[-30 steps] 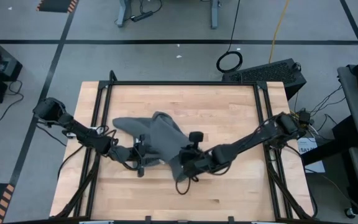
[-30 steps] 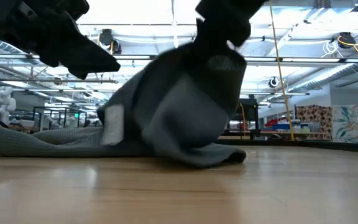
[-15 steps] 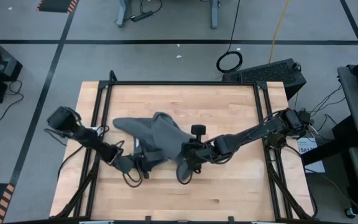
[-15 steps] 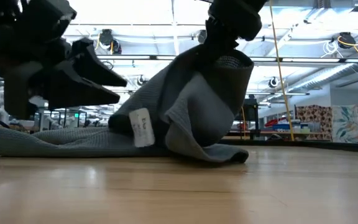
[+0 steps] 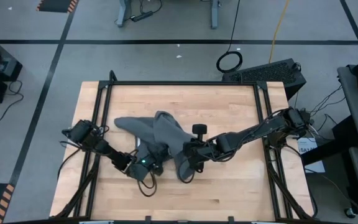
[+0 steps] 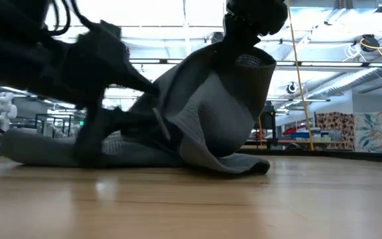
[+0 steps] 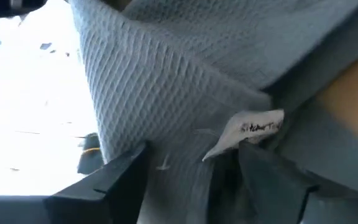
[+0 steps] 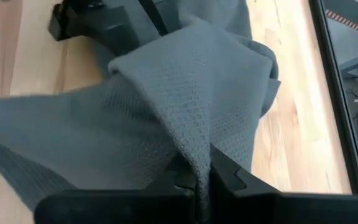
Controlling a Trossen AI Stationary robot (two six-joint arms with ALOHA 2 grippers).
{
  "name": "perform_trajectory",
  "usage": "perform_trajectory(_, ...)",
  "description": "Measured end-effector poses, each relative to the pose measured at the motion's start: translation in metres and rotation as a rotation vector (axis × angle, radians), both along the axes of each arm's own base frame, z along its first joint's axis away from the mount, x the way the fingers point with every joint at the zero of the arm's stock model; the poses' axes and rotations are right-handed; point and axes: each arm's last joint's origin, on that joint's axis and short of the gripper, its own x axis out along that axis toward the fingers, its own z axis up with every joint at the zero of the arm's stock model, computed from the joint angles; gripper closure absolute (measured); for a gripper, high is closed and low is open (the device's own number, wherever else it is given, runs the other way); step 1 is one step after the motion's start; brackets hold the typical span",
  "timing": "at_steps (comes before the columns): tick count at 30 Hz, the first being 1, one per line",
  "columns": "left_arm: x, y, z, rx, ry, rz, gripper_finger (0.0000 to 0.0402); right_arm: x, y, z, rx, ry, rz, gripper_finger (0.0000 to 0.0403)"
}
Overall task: Roll towel into tight, uniform cylinder
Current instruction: Roll the gray towel
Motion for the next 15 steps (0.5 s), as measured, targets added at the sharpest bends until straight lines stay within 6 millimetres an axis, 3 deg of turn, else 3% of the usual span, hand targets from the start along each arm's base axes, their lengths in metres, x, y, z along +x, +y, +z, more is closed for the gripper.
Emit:
perform_trajectory(3,0.01,0.0,0.005,0.062,0.02,0.038,0.02,-0.001,0.0,0.001,0.003,0.007,0.0,0.0399)
perform_trajectory(9,0.013,-0.009,0.019,0.029,-0.035,0.023,0.0369,-0.008,-0.002,-0.003,0.023,0.083,-0.018,0.0399)
perform_trajectory(11,0.011,-0.014,0.023,0.02,-0.048,0.004,0.039,-0.01,-0.002,-0.004,0.034,0.107,-0.028,0.0399)
perform_trajectory(15,0.006,-0.022,0.03,0.002,-0.068,-0.03,0.0389,-0.014,0.0,-0.006,0.066,0.146,-0.026,0.0399)
